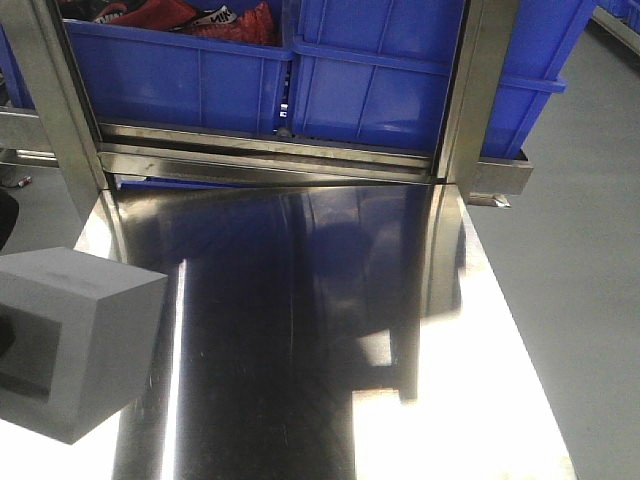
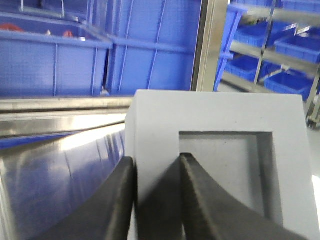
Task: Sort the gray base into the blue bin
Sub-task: 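Lift the gray block with the left gripper toward the robot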
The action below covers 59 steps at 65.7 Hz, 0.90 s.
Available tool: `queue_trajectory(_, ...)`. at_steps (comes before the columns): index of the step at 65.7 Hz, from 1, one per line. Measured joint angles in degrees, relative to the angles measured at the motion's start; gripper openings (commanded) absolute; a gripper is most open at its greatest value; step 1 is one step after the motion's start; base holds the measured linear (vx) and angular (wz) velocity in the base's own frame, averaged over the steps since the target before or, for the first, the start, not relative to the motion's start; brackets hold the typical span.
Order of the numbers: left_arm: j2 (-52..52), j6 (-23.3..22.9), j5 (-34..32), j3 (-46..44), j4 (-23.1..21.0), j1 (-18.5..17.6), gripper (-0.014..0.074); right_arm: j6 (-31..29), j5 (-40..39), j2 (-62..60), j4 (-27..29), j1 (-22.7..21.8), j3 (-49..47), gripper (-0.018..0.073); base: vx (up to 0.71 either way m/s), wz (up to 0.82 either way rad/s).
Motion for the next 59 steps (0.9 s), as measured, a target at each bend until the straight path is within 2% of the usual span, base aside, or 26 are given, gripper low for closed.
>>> queue_trajectory(10, -2.75, 0.0, -0.68, 0.89, 0.11, 0.0, -0.0006, 0.0, 0.0, 0.0, 0.0, 0.0, 0.0, -0.0009, 0.0, 0.0)
queue_trajectory(59, -2.93, 0.06, -0.46, 0.89, 0.11, 0.0, -0.0006, 0.0, 0.0, 0.0, 0.0, 0.0, 0.0, -0.0009, 0.0, 0.0)
